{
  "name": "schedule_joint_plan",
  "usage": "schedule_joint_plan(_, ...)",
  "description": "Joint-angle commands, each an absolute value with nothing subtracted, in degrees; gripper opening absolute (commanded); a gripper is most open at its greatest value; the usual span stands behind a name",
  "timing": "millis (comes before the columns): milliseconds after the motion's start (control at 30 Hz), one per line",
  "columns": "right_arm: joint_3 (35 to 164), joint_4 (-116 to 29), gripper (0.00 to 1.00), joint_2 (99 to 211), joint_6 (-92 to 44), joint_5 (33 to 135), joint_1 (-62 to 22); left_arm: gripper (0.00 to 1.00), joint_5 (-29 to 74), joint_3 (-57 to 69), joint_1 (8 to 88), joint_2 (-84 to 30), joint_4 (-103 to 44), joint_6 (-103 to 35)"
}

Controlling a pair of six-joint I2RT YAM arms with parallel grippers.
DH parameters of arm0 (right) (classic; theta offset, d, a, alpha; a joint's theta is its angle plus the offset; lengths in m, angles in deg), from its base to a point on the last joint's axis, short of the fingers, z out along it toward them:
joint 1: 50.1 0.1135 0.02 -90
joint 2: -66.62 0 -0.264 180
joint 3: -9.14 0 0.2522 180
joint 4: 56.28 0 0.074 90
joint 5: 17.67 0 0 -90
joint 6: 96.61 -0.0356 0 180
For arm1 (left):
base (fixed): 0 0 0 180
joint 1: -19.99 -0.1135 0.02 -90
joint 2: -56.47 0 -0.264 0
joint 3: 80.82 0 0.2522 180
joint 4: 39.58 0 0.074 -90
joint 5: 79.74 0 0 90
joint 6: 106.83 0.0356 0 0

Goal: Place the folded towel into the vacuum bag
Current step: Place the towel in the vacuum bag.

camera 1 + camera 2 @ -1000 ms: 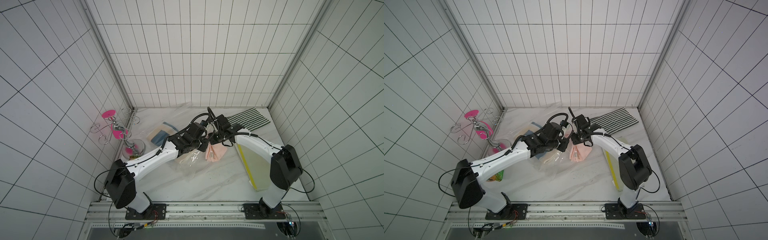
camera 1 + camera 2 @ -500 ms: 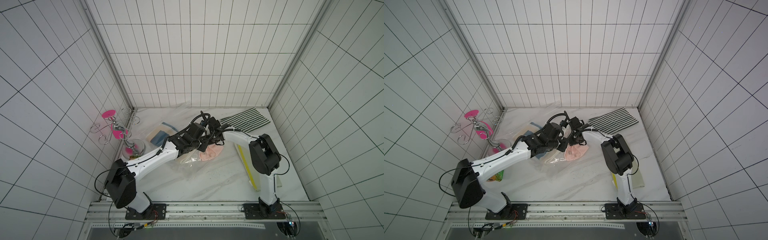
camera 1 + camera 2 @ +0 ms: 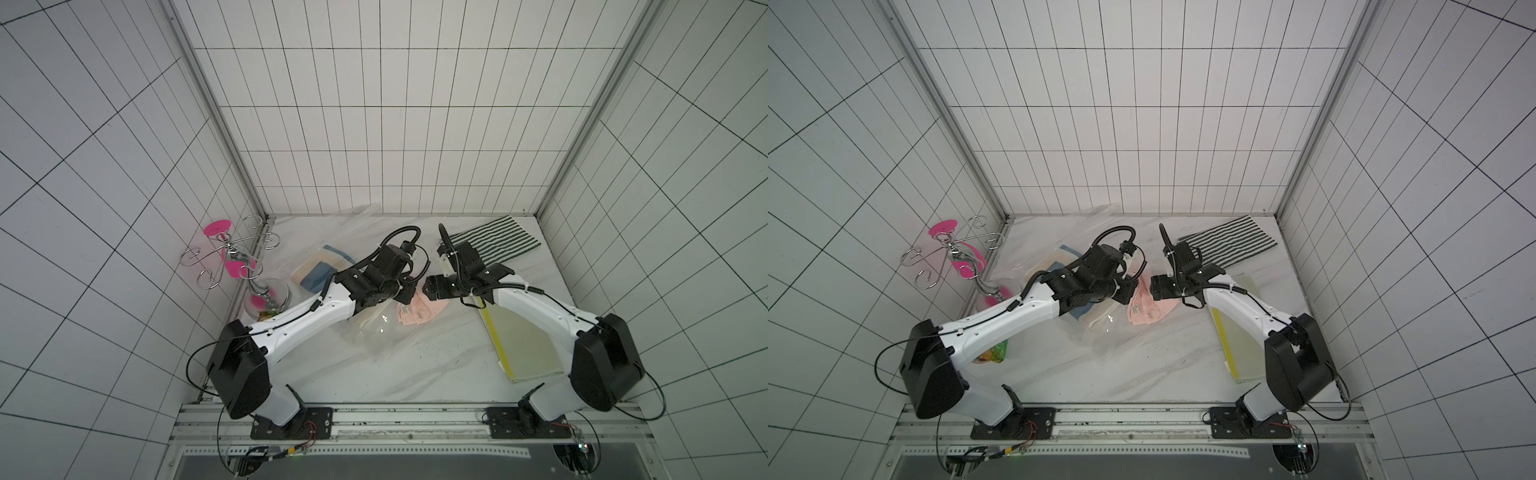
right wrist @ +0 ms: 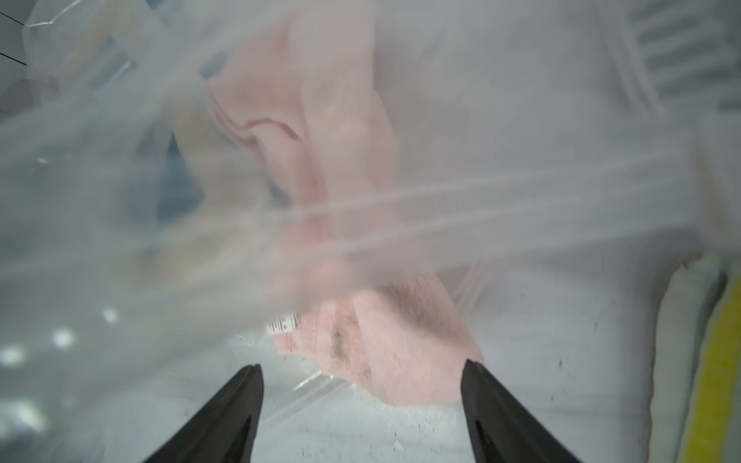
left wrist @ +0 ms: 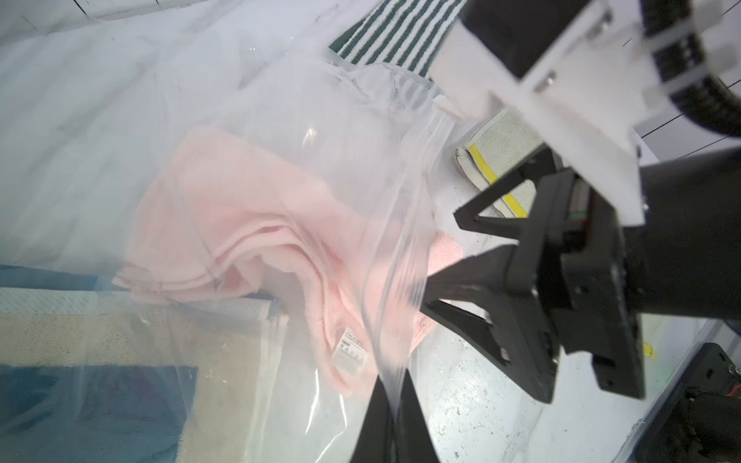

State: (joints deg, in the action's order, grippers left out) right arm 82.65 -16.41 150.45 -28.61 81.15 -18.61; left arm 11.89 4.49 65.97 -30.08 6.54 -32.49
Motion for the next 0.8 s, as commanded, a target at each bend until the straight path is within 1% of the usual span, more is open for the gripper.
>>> schedule_joint_plan(0,73.2,-20.9,0.77,143.4,-40.4,80.5,-19.1,0.0,14.1,6.0,68.7,-29.6,6.0,-33.3)
schedule_joint_plan(100,64.5,-31.2,0.7,138.9,-51.6,83.6,-19.0,0.0,14.7,5.6,70.3,-29.8,6.1,-34.5)
schedule_joint_plan(133,62.3,-34.5,0.64,138.6,-55.9,84.0,-18.9,0.0,14.8,5.4,70.4,-29.6,5.9,-35.0)
schedule_joint_plan(167,60.4,-37.5,0.59,138.7,-60.3,83.5,-18.5,0.0,14.9,5.2,70.4,-29.5,5.4,-35.2)
schedule_joint_plan(233,57.8,-41.5,0.55,139.6,-66.4,81.6,-16.9,0.0,14.6,5.2,70.5,-29.5,5.2,-35.1)
schedule_joint_plan(267,57.1,-41.7,0.56,140.1,-68.8,80.0,-16.2,0.0,14.3,5.4,70.5,-29.6,5.7,-34.8)
schedule_joint_plan(367,53.7,-42.2,0.62,139.0,-74.6,75.9,-15.0,0.0,13.8,5.3,70.5,-29.3,6.5,-34.4)
schedule_joint_plan(467,51.3,-39.6,0.68,135.0,-76.5,72.1,-13.3,0.0,13.6,4.2,70.8,-28.8,6.4,-34.6)
schedule_joint_plan(533,51.3,-36.0,0.69,133.2,-77.1,70.3,-12.4,0.0,13.7,3.4,71.0,-28.7,5.8,-34.6)
schedule_joint_plan(633,48.6,-37.9,0.69,132.1,-81.4,69.9,-12.5,0.0,13.9,3.4,71.2,-29.3,5.3,-34.6)
schedule_joint_plan(700,47.6,-42.8,0.65,133.6,-81.8,69.3,-12.5,0.0,13.8,4.0,71.5,-29.6,5.2,-34.6)
schedule_joint_plan(767,49.7,-44.0,0.61,136.5,-80.1,69.5,-12.6,0.0,13.9,4.6,71.9,-29.8,5.0,-34.6)
